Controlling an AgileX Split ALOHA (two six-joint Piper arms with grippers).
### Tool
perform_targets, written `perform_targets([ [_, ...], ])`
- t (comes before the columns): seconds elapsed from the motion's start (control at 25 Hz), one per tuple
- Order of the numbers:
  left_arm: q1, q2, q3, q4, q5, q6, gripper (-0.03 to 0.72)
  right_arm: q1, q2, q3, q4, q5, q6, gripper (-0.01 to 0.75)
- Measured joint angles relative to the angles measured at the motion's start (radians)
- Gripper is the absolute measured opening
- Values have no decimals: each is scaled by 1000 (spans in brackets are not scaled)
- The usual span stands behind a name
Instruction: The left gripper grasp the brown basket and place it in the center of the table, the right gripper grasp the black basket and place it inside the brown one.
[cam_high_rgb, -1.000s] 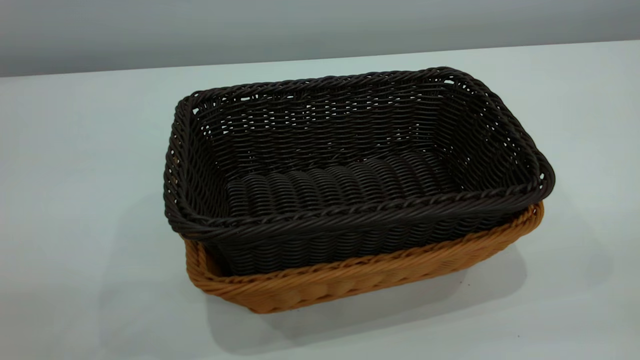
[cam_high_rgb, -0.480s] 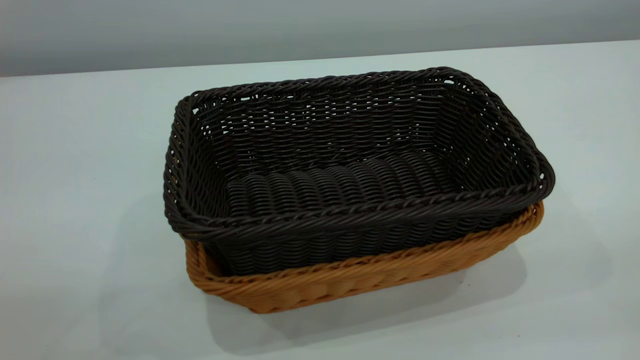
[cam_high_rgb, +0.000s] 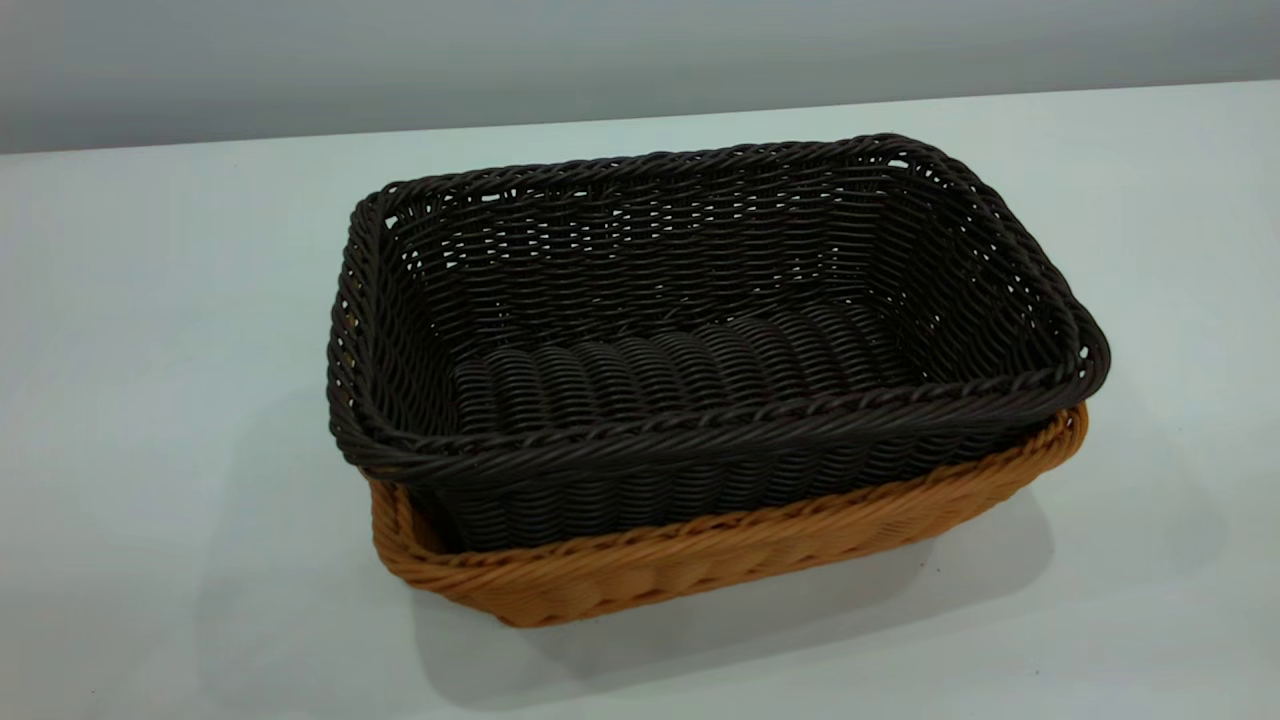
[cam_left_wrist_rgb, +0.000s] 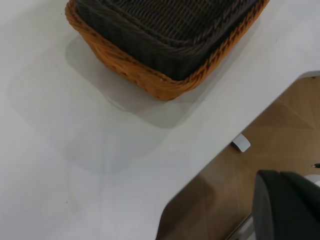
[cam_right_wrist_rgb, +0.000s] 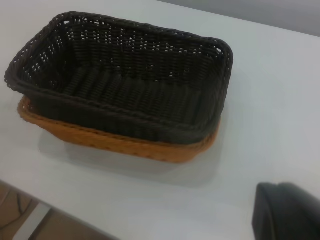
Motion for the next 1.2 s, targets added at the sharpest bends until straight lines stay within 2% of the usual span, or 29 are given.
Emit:
perform_targets([
  [0.12,18,1,0,-1,0,0,20,-46,0,0,0,0,0,0],
  [0.24,84,1,0,-1,0,0,20,-133,1,0,0,0,0,0],
  [0.52,354,1,0,-1,-1,2,20,-371,1,0,0,0,0,0],
  [0.64,483,1,0,-2,-1,2,20,-432,1,0,0,0,0,0],
  [0.76,613,1,0,-2,-3,2,20,-433,2,0,0,0,0,0],
  [0.96,761,1,0,-2,-3,1,20,-433,1,0,0,0,0,0],
  [1.2,781,-49,0,-2,1,1,20,-432,-35,-4,0,7,0,0],
])
